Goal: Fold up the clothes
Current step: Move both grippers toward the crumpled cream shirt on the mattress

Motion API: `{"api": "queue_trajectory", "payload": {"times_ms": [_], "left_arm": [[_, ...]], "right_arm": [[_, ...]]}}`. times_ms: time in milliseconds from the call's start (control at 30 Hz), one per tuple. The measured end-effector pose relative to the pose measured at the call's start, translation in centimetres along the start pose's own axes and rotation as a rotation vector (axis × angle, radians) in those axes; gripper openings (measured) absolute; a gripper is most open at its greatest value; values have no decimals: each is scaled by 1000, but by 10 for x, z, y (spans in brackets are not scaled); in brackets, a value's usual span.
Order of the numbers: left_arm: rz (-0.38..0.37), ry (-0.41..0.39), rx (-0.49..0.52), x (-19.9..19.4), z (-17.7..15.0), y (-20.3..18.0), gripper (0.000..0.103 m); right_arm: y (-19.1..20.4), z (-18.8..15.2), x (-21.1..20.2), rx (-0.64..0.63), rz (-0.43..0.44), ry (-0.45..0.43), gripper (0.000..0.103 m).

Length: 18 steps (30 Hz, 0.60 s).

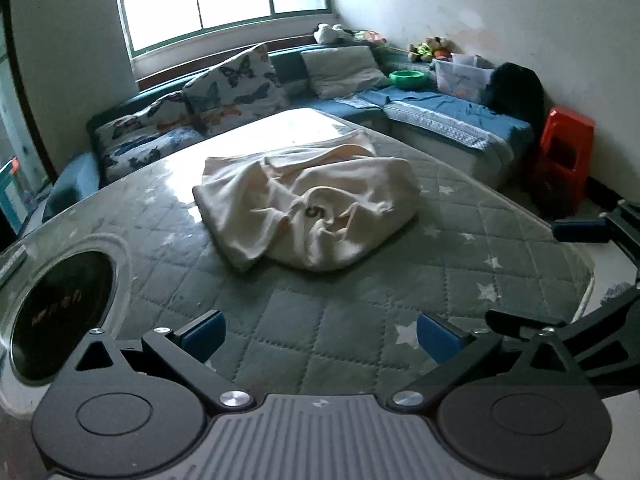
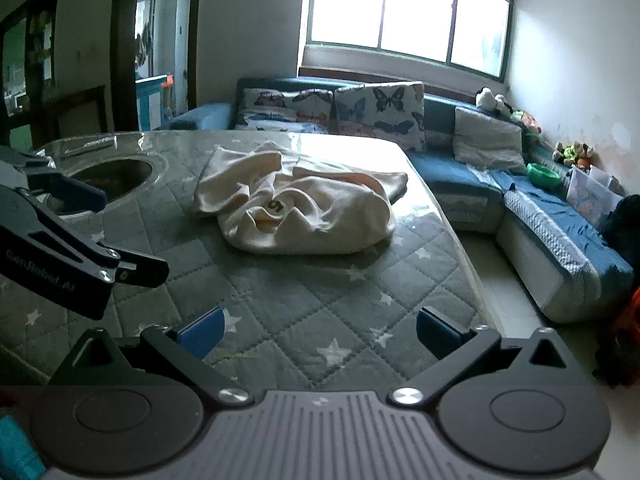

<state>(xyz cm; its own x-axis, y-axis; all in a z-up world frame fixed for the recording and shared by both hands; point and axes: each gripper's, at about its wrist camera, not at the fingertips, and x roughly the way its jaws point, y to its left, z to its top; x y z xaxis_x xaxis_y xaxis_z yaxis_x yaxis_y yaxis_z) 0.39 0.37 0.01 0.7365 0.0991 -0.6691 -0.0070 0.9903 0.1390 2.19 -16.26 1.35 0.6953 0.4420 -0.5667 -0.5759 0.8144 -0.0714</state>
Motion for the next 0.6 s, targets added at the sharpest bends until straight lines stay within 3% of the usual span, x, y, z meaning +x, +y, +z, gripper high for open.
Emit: {"api": "queue_trajectory", "payload": {"times_ms": [433, 600], "left_arm": [[-26, 97, -63, 29, 20, 32, 103], [21, 106, -81, 41, 30, 50, 103]], "right_arm": [[-12, 12, 27, 31, 46, 98, 103], [-21, 25, 42, 43, 71, 109, 103]]}}
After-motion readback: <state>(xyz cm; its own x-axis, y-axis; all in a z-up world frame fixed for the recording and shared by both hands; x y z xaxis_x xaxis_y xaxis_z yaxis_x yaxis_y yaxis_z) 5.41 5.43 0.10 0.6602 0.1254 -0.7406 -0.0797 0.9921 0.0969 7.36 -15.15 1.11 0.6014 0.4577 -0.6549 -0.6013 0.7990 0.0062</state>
